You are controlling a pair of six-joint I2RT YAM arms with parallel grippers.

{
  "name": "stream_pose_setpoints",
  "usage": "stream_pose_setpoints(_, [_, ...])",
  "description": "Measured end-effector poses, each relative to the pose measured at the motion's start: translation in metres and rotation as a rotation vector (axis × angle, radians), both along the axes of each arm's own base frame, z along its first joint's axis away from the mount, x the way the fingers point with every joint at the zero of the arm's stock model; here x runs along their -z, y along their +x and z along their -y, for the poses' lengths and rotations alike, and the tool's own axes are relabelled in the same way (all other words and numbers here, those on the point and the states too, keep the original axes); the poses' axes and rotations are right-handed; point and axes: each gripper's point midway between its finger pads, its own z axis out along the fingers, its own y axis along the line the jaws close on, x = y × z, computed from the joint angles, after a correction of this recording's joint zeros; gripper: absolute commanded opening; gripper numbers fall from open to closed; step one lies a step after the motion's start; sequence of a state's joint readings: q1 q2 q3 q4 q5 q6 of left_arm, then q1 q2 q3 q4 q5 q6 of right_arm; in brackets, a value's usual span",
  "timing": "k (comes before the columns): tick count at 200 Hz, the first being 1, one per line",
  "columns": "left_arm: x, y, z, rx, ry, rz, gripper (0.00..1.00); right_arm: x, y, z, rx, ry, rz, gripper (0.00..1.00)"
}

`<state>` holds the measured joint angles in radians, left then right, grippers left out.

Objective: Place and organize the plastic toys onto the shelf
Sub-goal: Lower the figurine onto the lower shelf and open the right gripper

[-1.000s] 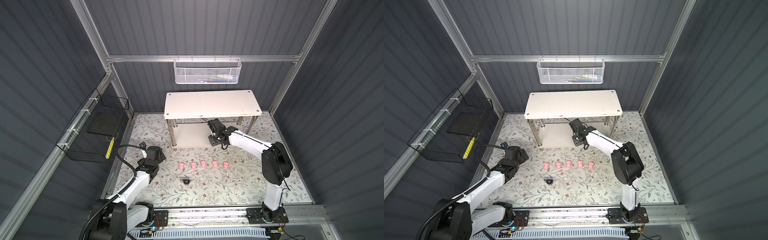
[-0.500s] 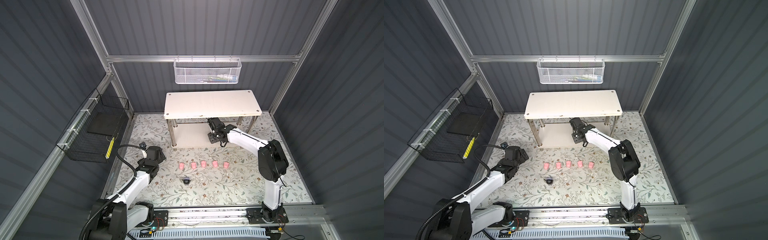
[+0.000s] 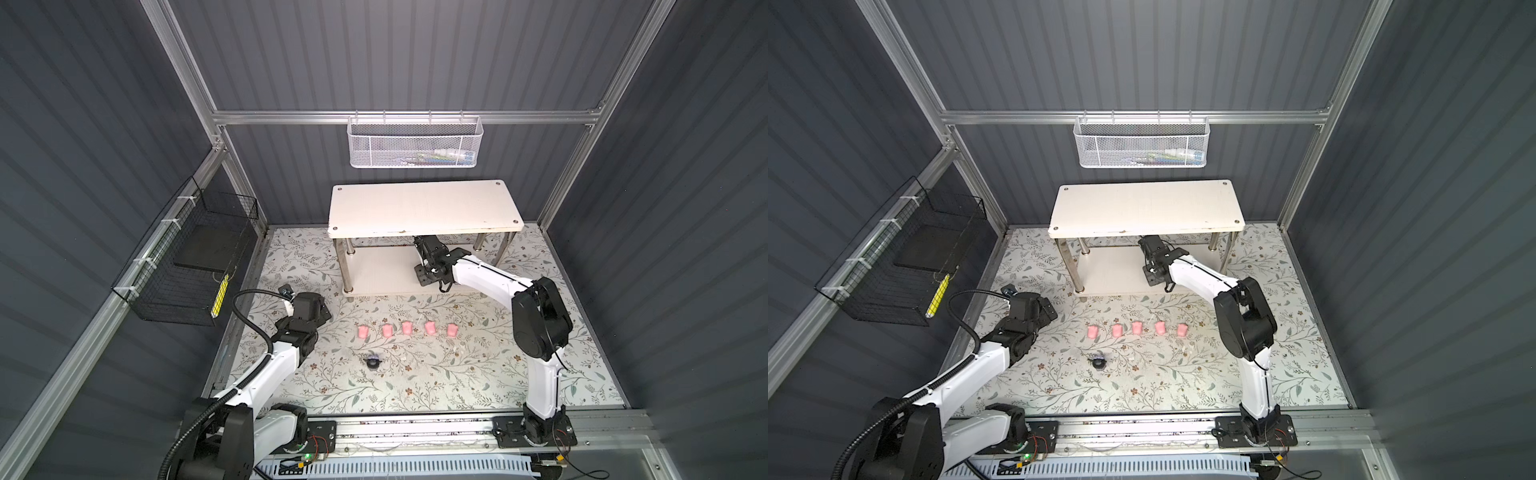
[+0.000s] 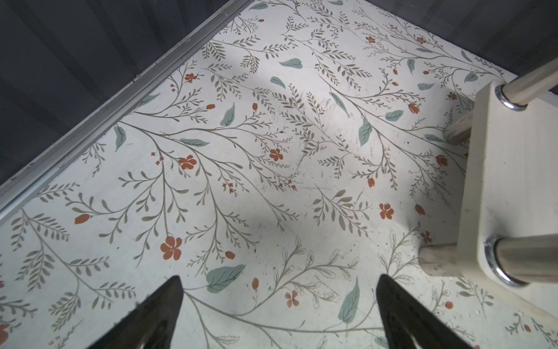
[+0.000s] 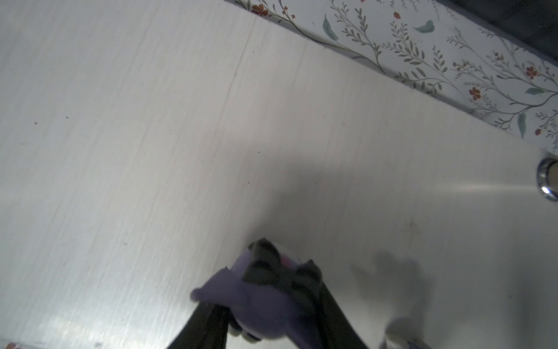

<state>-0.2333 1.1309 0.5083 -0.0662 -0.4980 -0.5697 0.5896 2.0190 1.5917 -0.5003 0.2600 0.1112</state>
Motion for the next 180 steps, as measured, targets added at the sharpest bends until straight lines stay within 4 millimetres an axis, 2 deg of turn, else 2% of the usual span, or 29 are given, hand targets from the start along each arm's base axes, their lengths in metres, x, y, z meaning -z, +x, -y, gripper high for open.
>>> stream_pose_setpoints(69, [0.0019, 0.0000, 0.0000, 0.000, 0.001, -0.006, 1.00, 0.0002, 0.0007, 0.0015, 0.002, 0.000, -0.001, 0.49])
stream_pose_setpoints(125, [0.0023, -0.0001, 0.0000, 0.000, 0.002, -0.008, 1.00, 0.0010, 0.0005, 0.0020, 0.007, 0.003, -0.002, 0.61])
stream_pose_setpoints(180, [0.0068, -0.0002, -0.0001, 0.000, 0.005, -0.023, 1.00, -0.0020, -0.0082, 0.0065, 0.013, 0.018, -0.001, 0.68])
